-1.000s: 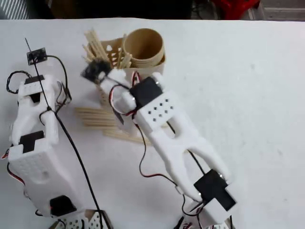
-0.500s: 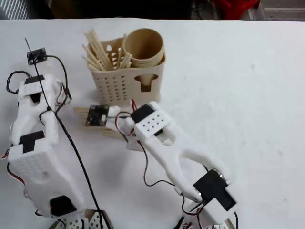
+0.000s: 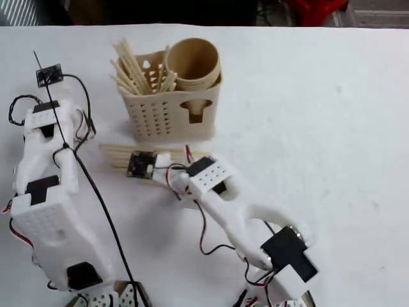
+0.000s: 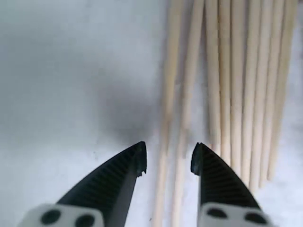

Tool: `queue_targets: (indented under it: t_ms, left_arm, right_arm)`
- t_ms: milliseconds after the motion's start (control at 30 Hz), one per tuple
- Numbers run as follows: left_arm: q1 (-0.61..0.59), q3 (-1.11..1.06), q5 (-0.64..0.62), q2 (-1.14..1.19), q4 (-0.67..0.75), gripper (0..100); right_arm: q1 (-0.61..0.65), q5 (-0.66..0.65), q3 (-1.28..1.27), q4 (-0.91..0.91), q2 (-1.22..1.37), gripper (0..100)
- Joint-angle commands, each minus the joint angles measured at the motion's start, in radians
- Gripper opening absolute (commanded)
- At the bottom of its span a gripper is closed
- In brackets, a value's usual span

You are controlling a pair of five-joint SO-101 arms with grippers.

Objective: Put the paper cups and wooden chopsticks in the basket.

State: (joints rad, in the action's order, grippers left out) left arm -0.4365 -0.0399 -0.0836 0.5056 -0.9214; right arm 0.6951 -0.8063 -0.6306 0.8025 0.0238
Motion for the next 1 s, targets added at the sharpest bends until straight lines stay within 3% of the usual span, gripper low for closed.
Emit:
queue_targets:
  t_ms: [0, 367, 967]
  left_arm:
    - [0.013, 0.008, 0.008, -0.008, 0.014, 16]
    - [0.012, 0.008, 0.008, -0.008, 0.009, 16]
    - [0.008, 0.002, 0.006, -0.013, 0.008, 16]
  right_arm:
    - [-0.058, 0.009, -0.005, -0.024, -0.035, 17.3]
    - [0.004, 0.006, -0.075, -0.03, -0.035, 17.5]
    - [0.002, 0.006, -0.12, -0.093, -0.036, 17.3]
